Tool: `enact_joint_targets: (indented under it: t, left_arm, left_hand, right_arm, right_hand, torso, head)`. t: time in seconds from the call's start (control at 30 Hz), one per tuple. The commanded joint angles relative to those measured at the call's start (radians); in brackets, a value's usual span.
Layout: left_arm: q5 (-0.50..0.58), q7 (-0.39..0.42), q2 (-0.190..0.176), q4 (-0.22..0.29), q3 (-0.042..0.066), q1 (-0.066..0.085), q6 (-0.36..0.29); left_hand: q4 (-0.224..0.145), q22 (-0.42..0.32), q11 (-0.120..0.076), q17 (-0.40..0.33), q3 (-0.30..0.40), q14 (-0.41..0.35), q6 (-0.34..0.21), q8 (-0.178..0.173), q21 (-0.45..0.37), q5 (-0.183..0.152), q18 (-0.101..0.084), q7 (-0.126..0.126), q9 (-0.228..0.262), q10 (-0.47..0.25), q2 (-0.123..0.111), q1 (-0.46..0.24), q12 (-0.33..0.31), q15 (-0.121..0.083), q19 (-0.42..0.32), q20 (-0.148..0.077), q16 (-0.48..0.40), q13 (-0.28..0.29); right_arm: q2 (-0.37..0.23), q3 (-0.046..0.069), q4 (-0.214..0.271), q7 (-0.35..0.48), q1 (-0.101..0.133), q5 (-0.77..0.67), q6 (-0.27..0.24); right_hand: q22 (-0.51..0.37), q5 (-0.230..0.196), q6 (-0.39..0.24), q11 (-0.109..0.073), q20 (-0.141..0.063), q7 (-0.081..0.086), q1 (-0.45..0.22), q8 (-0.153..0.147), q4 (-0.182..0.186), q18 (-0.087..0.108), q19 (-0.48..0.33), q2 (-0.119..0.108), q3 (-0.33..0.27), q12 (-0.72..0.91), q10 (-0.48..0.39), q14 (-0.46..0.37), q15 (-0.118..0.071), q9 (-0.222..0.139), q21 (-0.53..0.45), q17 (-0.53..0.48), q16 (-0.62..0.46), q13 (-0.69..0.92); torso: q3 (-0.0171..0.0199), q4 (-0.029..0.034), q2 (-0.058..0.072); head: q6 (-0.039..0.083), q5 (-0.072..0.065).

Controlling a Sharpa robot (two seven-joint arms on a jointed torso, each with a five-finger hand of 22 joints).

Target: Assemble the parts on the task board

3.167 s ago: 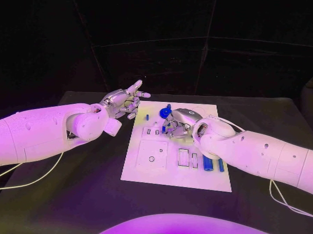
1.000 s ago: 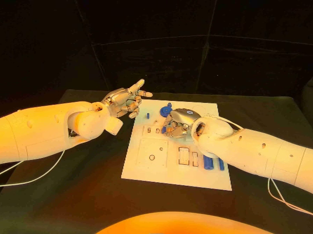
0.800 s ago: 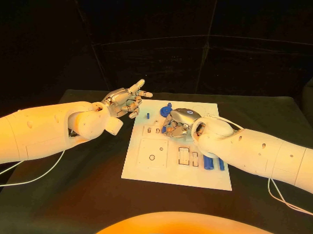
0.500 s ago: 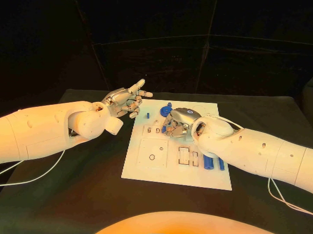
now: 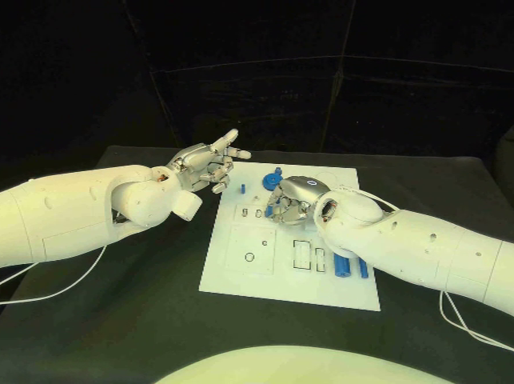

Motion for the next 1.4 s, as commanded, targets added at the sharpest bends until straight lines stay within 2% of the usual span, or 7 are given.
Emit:
enact_joint_targets:
  t: [0.03,1.17,1.4]
  left_arm:
    - [-0.008,0.004,0.001,0.001,0.001,0.002,0.015]
    - [-0.008,0.002,0.001,0.001,0.001,0.002,0.019]
    - [-0.008,0.001,0.002,0.001,0.001,0.002,0.019]
  left_hand:
    - [-0.007,-0.001,-0.003,0.175,0.001,0.083,0.001,-0.004,-0.004,0.0,0.002,0.001,-0.001,-0.003,0.002,0.01,-0.003,0.008,-0.006,0.0,-0.004,-0.001]
    - [-0.009,-0.001,-0.003,0.175,0.0,0.084,0.001,-0.004,-0.004,0.0,0.002,0.001,-0.002,-0.003,0.002,0.011,-0.003,0.008,-0.006,0.0,-0.004,-0.002]
    - [-0.009,-0.001,-0.003,0.175,0.0,0.084,0.001,-0.004,-0.004,0.0,0.002,0.001,-0.002,-0.003,0.002,0.011,-0.003,0.008,-0.006,0.0,-0.004,-0.002]
  right_arm:
    - [0.0,0.0,0.002,-0.003,0.002,-0.007,-0.001]
    - [0.001,0.0,0.001,-0.015,0.002,-0.017,0.015]
    - [0.001,0.0,0.002,-0.015,0.002,-0.017,0.009]
  right_hand:
    - [0.079,-0.005,-0.008,0.001,0.0,-0.002,-0.006,-0.007,0.0,-0.002,-0.008,-0.003,-0.008,-0.005,-0.005,0.069,-0.003,-0.001,-0.006,0.106,-0.006,-0.002]
    - [0.075,-0.006,-0.009,0.001,0.001,-0.001,-0.008,-0.008,0.001,-0.001,-0.011,-0.005,-0.013,-0.007,-0.007,0.069,-0.002,-0.002,-0.009,0.105,-0.006,-0.004]
    - [0.066,-0.009,-0.024,0.004,0.002,0.003,-0.008,-0.017,0.003,0.001,-0.019,-0.009,-0.021,-0.021,-0.021,0.067,0.0,-0.005,-0.016,0.099,-0.012,-0.017]
  torso:
    - [0.0,-0.0001,0.0]
    - [-0.0002,-0.0001,0.0]
    - [-0.0002,-0.0001,0.0]
  head:
    - [-0.001,0.0]
    - [-0.006,-0.001]
    - [-0.006,-0.001]
